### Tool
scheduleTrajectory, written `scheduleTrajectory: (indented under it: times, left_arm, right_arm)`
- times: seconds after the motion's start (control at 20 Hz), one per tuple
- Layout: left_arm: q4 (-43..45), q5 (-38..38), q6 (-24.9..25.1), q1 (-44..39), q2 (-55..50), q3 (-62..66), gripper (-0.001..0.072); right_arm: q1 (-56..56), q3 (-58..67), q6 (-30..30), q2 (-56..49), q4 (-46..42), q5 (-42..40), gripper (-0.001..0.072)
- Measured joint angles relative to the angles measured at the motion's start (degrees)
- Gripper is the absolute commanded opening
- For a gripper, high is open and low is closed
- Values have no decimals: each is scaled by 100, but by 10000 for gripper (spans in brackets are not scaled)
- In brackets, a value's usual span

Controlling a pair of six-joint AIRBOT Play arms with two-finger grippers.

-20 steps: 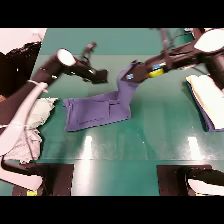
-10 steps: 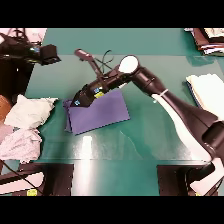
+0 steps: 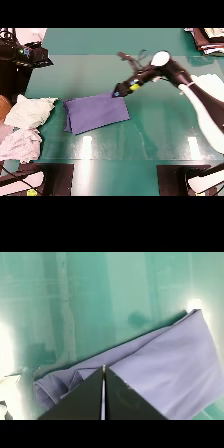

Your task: Fold the shirts.

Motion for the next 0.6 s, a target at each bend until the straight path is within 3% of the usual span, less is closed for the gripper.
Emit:
scheduleTrajectory:
  times: [0.05,0.15,0.35,0.6]
  left_arm:
    - [-2,-17,2,0,-2,-2,25]
    - [-2,-46,9,0,-2,-2,26]
    - [-13,-48,20,-2,-2,-2,25]
    - [-17,-35,52,-4,-7,-2,25]
  right_arm:
    - [-256,-280,26,85,-31,-44,655]
    - [-726,-824,81,195,-39,-149,653]
    - [-1134,-1519,111,59,240,-391,641]
    - [-870,-1744,114,-529,997,-586,584]
